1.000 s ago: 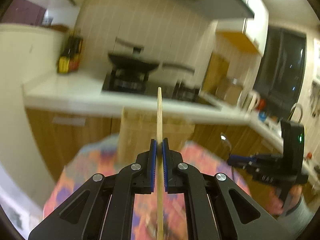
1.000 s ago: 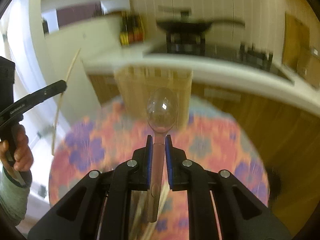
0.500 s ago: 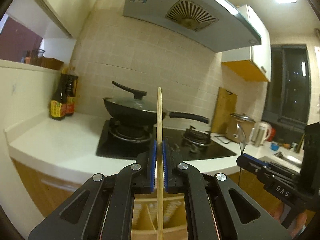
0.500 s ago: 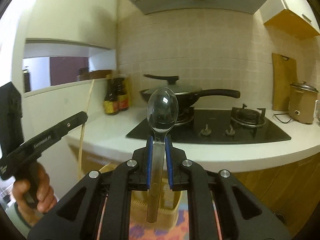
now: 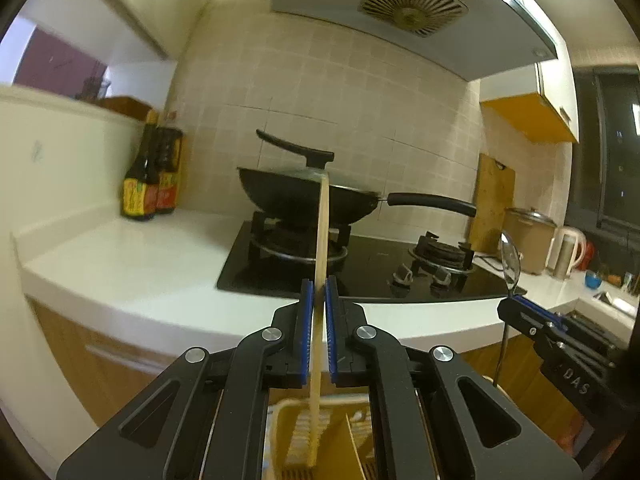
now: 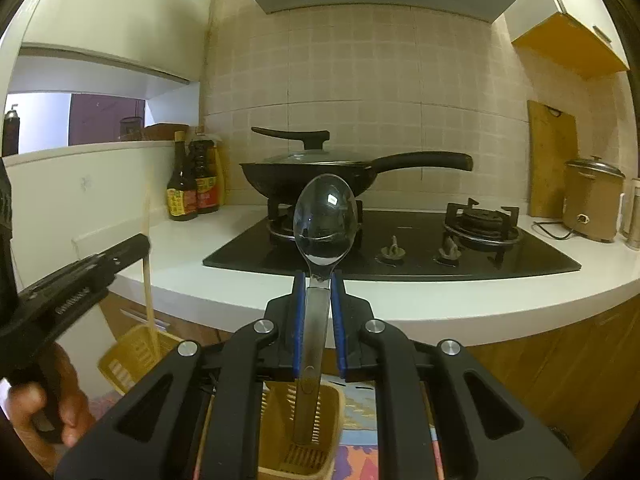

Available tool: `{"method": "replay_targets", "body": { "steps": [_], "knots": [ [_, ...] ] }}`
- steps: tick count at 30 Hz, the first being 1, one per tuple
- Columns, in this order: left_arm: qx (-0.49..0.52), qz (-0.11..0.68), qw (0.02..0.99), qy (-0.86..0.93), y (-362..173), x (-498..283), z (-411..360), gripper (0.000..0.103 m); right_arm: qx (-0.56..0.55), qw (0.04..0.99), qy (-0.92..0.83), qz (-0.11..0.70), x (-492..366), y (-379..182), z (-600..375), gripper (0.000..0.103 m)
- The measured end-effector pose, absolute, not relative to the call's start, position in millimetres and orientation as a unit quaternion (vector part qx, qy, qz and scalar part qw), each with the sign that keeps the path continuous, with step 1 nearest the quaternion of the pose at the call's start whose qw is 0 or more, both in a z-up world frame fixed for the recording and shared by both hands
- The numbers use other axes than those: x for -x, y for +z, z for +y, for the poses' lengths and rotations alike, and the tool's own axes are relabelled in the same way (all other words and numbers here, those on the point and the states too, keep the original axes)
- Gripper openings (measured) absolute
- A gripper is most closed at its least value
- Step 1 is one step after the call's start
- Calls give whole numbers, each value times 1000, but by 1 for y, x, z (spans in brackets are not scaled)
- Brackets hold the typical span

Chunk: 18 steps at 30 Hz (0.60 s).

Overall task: Organize utensils
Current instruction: 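Open the left tool over the basket while the right tool releases its spoon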

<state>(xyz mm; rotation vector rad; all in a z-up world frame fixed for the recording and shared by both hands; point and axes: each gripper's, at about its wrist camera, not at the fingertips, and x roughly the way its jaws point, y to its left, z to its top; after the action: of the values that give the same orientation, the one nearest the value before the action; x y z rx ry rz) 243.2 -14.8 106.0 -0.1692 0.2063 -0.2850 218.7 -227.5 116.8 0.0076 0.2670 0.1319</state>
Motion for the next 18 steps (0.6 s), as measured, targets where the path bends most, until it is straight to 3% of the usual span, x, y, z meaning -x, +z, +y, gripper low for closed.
{"method": "replay_targets", "body": {
  "steps": [4,7,9,11,13,15,18],
  "knots": [
    [87,116,978,-147,99,-237,-9,9,-3,986,78,145,-212,107,-229,11],
    [97,125,975,-155,98,-230,-1,15,-15,983,95,158,-204,106,-231,19],
    [105,123,974,-156,101,-219,6,37,-21,982,100,161,-193,108,-234,36],
    [107,122,974,-161,105,-206,12,43,-27,981,104,164,-180,109,-236,44],
    [105,131,970,-176,110,-194,16,49,-34,979,110,170,-168,111,-239,44],
    [105,132,968,-185,113,-177,22,64,-44,975,113,186,-152,113,-244,45],
    [105,136,966,-193,117,-145,31,69,-39,966,112,230,-127,111,-248,45]
  ]
}}
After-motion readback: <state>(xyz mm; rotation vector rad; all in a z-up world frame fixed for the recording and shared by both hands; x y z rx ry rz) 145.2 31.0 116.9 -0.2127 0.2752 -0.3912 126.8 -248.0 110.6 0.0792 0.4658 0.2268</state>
